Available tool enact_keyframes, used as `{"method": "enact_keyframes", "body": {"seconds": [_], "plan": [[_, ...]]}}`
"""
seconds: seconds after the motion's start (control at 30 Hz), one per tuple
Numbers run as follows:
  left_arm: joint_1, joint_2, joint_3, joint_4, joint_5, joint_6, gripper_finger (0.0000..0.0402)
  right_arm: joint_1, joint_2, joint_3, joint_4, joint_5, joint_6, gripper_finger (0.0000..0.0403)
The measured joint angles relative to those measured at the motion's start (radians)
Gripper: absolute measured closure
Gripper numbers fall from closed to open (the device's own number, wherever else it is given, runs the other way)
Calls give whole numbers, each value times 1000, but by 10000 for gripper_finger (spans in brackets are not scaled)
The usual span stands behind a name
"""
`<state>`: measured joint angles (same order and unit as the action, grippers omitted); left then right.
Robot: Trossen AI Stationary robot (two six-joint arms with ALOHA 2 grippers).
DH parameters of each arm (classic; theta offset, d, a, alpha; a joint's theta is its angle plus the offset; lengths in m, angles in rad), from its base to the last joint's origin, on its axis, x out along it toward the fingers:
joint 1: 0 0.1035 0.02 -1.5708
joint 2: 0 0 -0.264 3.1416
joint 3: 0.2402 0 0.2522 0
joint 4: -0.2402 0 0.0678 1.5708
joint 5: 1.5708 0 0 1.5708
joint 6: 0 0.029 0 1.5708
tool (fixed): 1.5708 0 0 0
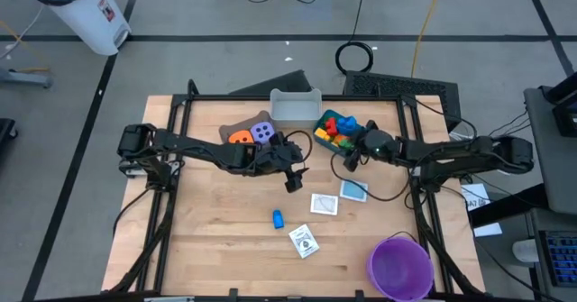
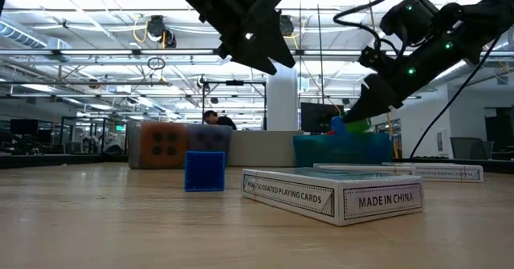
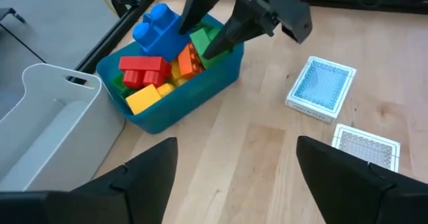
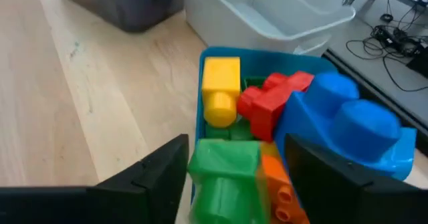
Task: Pick & Place Toys
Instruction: Put the green 2 studs game piece into the blue bin, then put the blue 1 stud game piece into the blue bin
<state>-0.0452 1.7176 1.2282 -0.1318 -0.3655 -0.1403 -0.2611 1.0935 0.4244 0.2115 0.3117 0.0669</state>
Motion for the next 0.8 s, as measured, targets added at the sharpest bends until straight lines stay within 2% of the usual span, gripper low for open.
{"method": "enact_keyframes", "body": {"seconds": [0.2,0.4,0.57,0.8], "plan": [[-1,0,0,-2,1,-17,96,34,-100,0,-8,-2,-15,130],[-1,0,0,-18,12,-58,96,87,-231,0,-9,-1,-29,122],[-3,0,0,-40,104,-95,96,150,-289,0,-7,-2,-16,122],[-52,0,0,-97,238,-140,96,191,-301,0,-7,-2,-15,122]]}}
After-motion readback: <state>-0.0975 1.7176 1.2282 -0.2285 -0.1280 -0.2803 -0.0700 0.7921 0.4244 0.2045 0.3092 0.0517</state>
